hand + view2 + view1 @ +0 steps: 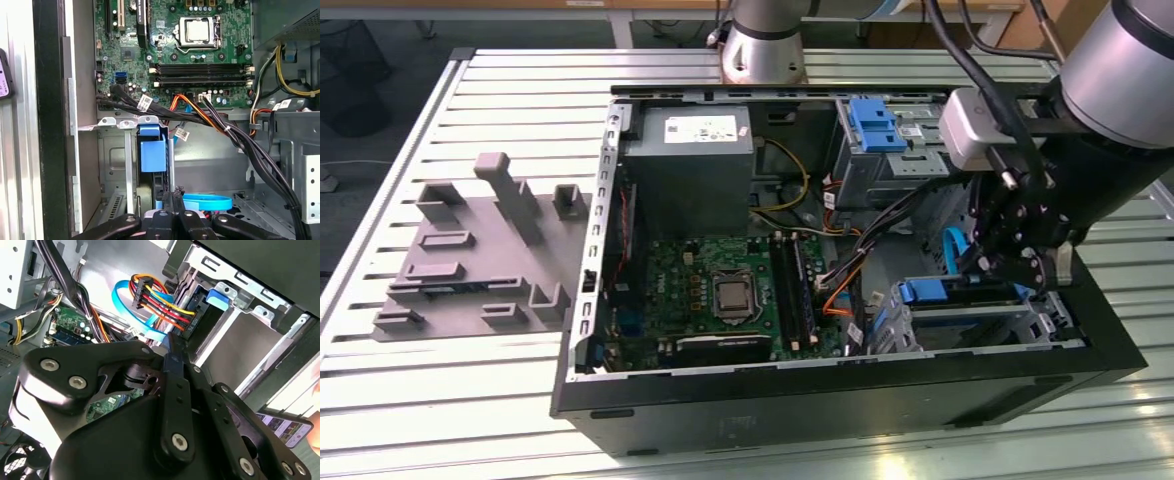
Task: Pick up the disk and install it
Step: 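Insert the second disk wire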
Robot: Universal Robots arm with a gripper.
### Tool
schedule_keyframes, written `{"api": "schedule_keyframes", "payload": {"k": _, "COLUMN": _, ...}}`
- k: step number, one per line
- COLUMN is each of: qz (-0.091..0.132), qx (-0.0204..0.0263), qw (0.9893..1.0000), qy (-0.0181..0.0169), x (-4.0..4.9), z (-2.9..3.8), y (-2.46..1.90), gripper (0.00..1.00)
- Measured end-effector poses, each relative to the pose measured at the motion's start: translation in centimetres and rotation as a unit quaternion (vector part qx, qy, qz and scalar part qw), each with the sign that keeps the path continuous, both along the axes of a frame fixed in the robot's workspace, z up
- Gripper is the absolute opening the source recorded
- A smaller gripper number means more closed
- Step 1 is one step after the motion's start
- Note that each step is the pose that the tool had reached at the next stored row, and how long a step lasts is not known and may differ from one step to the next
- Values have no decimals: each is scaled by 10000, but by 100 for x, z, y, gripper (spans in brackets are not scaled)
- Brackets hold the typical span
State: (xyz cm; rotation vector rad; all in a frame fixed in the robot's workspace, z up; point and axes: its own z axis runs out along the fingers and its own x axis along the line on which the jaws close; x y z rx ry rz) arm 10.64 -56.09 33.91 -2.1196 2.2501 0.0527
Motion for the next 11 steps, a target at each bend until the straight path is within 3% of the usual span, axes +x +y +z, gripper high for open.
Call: {"api": "schedule_keyframes", "payload": {"k": 11, "qz": 0, "qx": 7, "qw": 10000, "qy": 2, "x": 0, "z": 45, "y": 0, "gripper": 11}}
